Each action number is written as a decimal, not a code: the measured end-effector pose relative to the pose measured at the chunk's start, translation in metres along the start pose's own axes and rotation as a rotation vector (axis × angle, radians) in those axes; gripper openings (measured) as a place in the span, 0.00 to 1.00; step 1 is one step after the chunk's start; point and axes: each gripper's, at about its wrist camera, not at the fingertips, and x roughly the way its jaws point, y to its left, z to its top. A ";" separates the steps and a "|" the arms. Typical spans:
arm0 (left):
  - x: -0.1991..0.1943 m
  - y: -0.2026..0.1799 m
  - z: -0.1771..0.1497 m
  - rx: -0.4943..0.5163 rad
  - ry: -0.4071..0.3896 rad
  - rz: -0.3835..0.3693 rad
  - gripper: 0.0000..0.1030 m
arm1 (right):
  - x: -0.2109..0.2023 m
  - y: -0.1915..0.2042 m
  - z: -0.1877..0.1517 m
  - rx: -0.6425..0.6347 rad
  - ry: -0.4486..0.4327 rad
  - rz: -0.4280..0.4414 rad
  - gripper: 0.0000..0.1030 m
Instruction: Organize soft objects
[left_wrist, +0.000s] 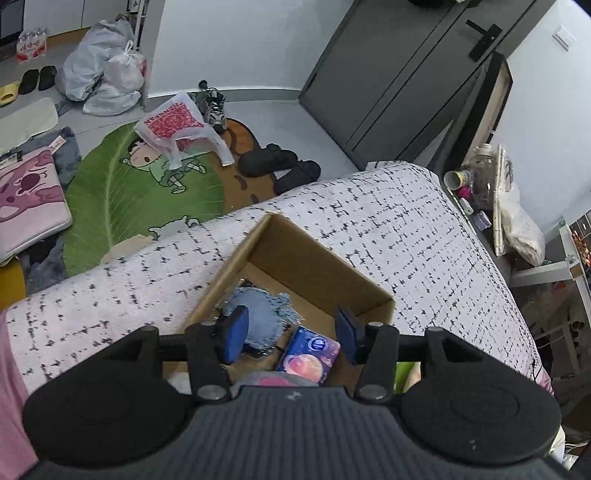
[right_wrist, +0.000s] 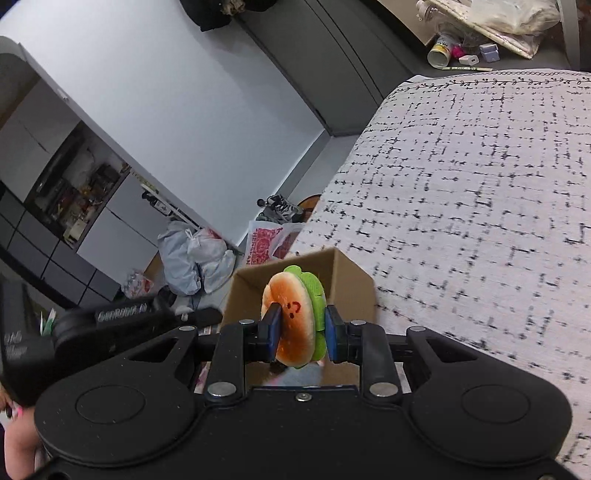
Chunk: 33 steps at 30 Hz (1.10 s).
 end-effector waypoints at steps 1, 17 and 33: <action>-0.002 0.002 0.001 0.003 -0.001 0.002 0.51 | 0.004 0.004 0.002 0.000 -0.002 -0.004 0.24; -0.033 0.017 0.004 0.051 -0.010 -0.010 0.84 | 0.012 0.036 0.022 0.031 -0.009 -0.053 0.71; -0.073 -0.002 -0.019 0.173 0.012 -0.036 0.99 | -0.068 0.045 0.004 -0.064 -0.069 -0.183 0.92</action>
